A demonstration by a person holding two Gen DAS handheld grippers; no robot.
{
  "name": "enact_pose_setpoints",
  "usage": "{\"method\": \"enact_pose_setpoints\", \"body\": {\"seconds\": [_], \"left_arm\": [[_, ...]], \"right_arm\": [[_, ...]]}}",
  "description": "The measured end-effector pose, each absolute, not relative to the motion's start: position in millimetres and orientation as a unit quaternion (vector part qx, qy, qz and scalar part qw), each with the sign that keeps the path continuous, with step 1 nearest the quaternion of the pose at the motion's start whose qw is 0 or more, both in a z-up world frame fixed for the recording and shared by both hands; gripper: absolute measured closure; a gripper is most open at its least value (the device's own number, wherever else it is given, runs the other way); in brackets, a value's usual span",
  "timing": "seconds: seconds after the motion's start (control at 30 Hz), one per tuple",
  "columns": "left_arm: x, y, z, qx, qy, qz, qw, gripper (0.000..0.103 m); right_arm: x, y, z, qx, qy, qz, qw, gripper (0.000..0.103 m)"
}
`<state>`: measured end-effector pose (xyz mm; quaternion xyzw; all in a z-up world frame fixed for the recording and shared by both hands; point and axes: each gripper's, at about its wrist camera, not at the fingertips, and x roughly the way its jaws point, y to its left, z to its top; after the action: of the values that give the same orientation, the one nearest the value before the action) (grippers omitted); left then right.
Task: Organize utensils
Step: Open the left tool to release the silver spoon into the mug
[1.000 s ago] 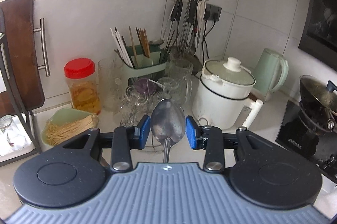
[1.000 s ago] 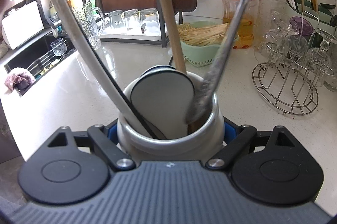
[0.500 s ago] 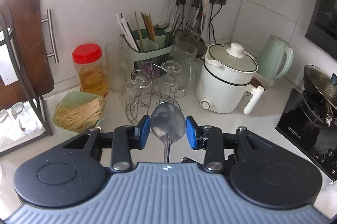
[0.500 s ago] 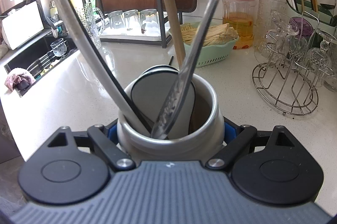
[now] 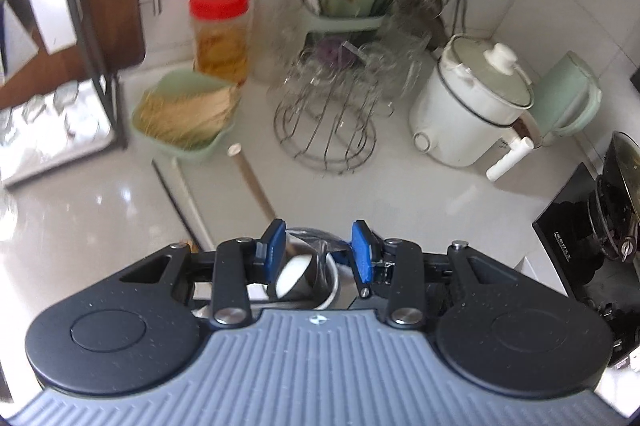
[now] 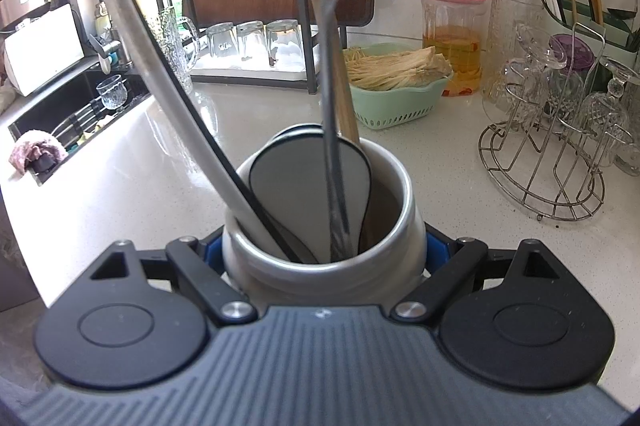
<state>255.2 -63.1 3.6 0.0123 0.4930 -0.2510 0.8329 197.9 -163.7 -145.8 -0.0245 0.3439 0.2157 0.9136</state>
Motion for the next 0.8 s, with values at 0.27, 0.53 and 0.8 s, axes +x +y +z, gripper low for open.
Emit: {"method": "enact_pose_setpoints", "body": {"seconds": [0.27,0.53,0.8], "left_arm": [[268,-69,-5,0.009,0.545,-0.231,0.806,0.062],[266,-76,-17,0.002,0.563,-0.231,0.793,0.062],[259,-72,-12,-0.011,0.549,-0.228,0.804,0.057]], "right_arm": [[197,-164,-146,-0.027,0.344,0.220,0.912,0.011],[196,-165,-146,-0.028,0.345,0.220,0.912,0.011],[194,-166,-145,-0.028,0.347,0.218,0.912,0.011]]}}
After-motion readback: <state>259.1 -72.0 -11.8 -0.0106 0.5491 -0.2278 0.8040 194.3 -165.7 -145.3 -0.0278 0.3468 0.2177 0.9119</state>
